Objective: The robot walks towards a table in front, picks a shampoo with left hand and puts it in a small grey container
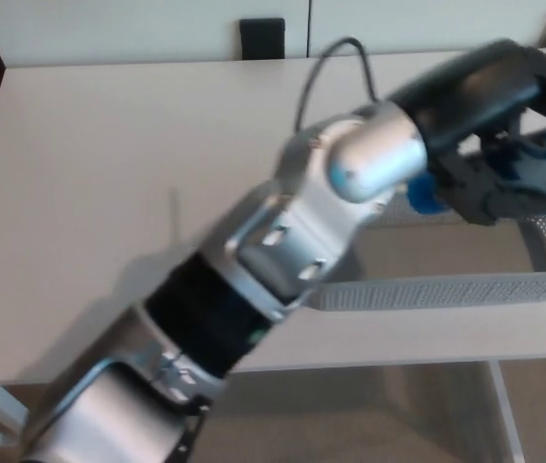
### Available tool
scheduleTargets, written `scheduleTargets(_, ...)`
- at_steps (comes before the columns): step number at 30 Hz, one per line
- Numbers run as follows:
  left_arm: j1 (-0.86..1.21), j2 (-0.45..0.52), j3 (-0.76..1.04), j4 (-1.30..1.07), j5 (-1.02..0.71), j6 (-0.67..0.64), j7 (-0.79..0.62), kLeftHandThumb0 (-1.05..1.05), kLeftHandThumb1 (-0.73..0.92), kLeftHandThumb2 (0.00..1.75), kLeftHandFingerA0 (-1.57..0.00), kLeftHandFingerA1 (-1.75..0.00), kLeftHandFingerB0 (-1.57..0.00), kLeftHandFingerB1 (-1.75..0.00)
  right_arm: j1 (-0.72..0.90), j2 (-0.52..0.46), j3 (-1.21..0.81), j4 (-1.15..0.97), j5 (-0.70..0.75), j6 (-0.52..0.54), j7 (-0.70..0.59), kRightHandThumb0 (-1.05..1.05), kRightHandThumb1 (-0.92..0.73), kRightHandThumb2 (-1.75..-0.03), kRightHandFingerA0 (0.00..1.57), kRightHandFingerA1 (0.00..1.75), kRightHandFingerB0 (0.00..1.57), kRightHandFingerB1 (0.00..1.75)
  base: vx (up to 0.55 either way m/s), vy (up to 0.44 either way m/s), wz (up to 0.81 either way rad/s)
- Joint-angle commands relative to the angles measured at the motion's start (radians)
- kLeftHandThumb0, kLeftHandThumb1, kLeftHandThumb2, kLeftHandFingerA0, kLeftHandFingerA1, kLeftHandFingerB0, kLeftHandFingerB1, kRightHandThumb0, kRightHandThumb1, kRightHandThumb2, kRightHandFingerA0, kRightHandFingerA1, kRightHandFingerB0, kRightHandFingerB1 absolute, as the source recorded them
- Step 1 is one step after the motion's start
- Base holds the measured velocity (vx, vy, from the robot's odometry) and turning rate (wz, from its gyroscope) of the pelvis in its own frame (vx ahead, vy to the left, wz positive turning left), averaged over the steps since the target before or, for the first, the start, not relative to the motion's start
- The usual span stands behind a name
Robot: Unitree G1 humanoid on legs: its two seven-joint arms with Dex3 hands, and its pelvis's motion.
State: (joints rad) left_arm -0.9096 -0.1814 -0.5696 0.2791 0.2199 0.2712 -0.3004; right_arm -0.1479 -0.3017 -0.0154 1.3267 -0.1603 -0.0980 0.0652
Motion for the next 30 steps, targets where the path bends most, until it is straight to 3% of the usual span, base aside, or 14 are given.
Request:
scheduleTargets(1, -0.043, -0.078, 0.018, 0.140, 0.035, 0.028, 0.056, -0.17, 0.73, 0.79, -0.93, -1.46, -0.78, -1.25, -0.004, -0.013, 0.014, -0.002, -0.015, -0.006, 0.004, -0.36, -0.61, -0.58, 0.69, 0.48, 0.50, 0.39, 0.00, 0.000, 0.00)
scheduleTargets(5, -0.048, -0.111, 0.051, 0.220, 0.019, 0.017, 0.077, -0.16, 0.71, 0.83, -0.90, -1.45, -0.77, -1.26, -0.012, -0.010, 0.023, -0.003, -0.019, -0.001, 0.005, -0.35, -0.62, -0.58, 0.69, 0.47, 0.51, 0.39, 0.00, 0.000, 0.00)
scheduleTargets(6, -0.051, -0.118, 0.066, 0.249, 0.014, 0.014, 0.091, -0.14, 0.70, 0.85, -0.89, -1.47, -0.77, -1.27, -0.018, -0.010, 0.029, -0.004, -0.024, 0.001, 0.000, -0.42, -0.52, -0.80, 0.65, 0.59, 0.47, 0.51, 0.00, 0.000, 0.00)
scheduleTargets(7, -0.053, -0.123, 0.078, 0.269, 0.014, 0.014, 0.106, -0.16, 0.70, 0.86, -0.90, -1.49, -0.78, -1.28, -0.022, -0.011, 0.032, -0.005, -0.026, 0.002, -0.002, -0.35, -0.61, -0.58, 0.70, 0.47, 0.51, 0.39, 0.00, 0.000, 0.00)
scheduleTargets(16, -0.092, -0.096, 0.126, 0.342, 0.046, 0.040, 0.171, -0.16, 0.70, 0.91, -0.92, -1.55, -0.76, -1.36, -0.045, -0.021, 0.059, -0.003, -0.043, -0.005, 0.006, -0.36, -0.63, -0.59, 0.68, 0.47, 0.51, 0.39, 0.00, 0.000, 0.00)
scheduleTargets(19, -0.088, -0.074, 0.140, 0.333, 0.039, 0.056, 0.147, -0.17, 0.73, 0.84, -1.01, -1.45, -0.76, -1.23, -0.045, -0.022, 0.066, -0.004, -0.045, -0.006, 0.008, -0.36, -0.63, -0.59, 0.65, 0.46, 0.51, 0.38, 0.00, 0.000, 0.00)
scheduleTargets(21, -0.078, -0.070, 0.151, 0.326, 0.032, 0.069, 0.134, -0.15, 0.72, 0.81, -1.10, -1.20, -0.84, -0.88, -0.048, -0.020, 0.067, -0.004, -0.044, -0.004, 0.008, -0.35, -0.63, -0.59, 0.64, 0.46, 0.51, 0.39, 0.00, 0.000, 0.00)
scheduleTargets(22, -0.087, -0.064, 0.147, 0.330, 0.031, 0.094, 0.101, -0.25, 0.74, 0.62, -1.10, -0.80, -0.81, -0.53, -0.048, -0.021, 0.070, -0.004, -0.046, -0.005, 0.011, -0.36, -0.63, -0.59, 0.63, 0.46, 0.51, 0.38, 0.00, 0.000, 0.00)
scheduleTargets(23, -0.090, -0.062, 0.145, 0.332, 0.031, 0.105, 0.087, -0.25, 0.74, 0.62, -1.10, -0.80, -0.81, -0.53, -0.048, -0.021, 0.071, -0.004, -0.047, -0.006, 0.013, -0.36, -0.63, -0.59, 0.63, 0.46, 0.51, 0.38, 0.00, 0.000, 0.00)
scheduleTargets(24, -0.121, -0.018, 0.088, 0.338, 0.045, 0.112, -0.051, -0.70, 0.54, 0.58, -0.35, -0.35, -0.17, -0.28, -0.050, -0.019, 0.073, -0.003, -0.047, -0.004, 0.011, -0.36, -0.63, -0.59, 0.64, 0.45, 0.51, 0.38, 0.00, 0.000, 0.00)
scheduleTargets(25, -0.138, 0.007, 0.052, 0.345, 0.054, 0.114, -0.130, -0.80, 0.45, 0.78, -0.08, -0.38, -0.07, -0.18, -0.053, -0.018, 0.075, -0.002, -0.048, -0.003, 0.011, -0.36, -0.64, -0.59, 0.64, 0.45, 0.50, 0.38, 0.00, 0.000, 0.00)
scheduleTargets(26, -0.144, 0.015, 0.037, 0.349, 0.058, 0.112, -0.156, -0.80, 0.45, 0.78, -0.08, -0.38, -0.07, -0.18, -0.054, -0.018, 0.076, -0.002, -0.048, -0.004, 0.012, -0.36, -0.64, -0.59, 0.64, 0.45, 0.50, 0.38, 0.00, 0.000, 0.00)
scheduleTargets(27, -0.159, 0.012, 0.012, 0.381, 0.060, 0.120, -0.200, -0.98, 0.47, 0.68, 0.00, 0.00, 0.00, -0.05, -0.057, -0.020, 0.078, -0.002, -0.049, -0.006, 0.014, -0.35, -0.64, -0.59, 0.65, 0.46, 0.50, 0.39, 0.00, 0.000, 0.00)
scheduleTargets(30, -0.172, 0.019, -0.008, 0.394, 0.058, 0.124, -0.236, -1.04, 0.50, 0.71, 0.00, 0.00, 0.00, -0.01, -0.066, -0.017, 0.078, -0.003, -0.047, -0.004, 0.012, -0.34, -0.64, -0.59, 0.65, 0.46, 0.50, 0.39, 0.00, 0.000, 0.00)
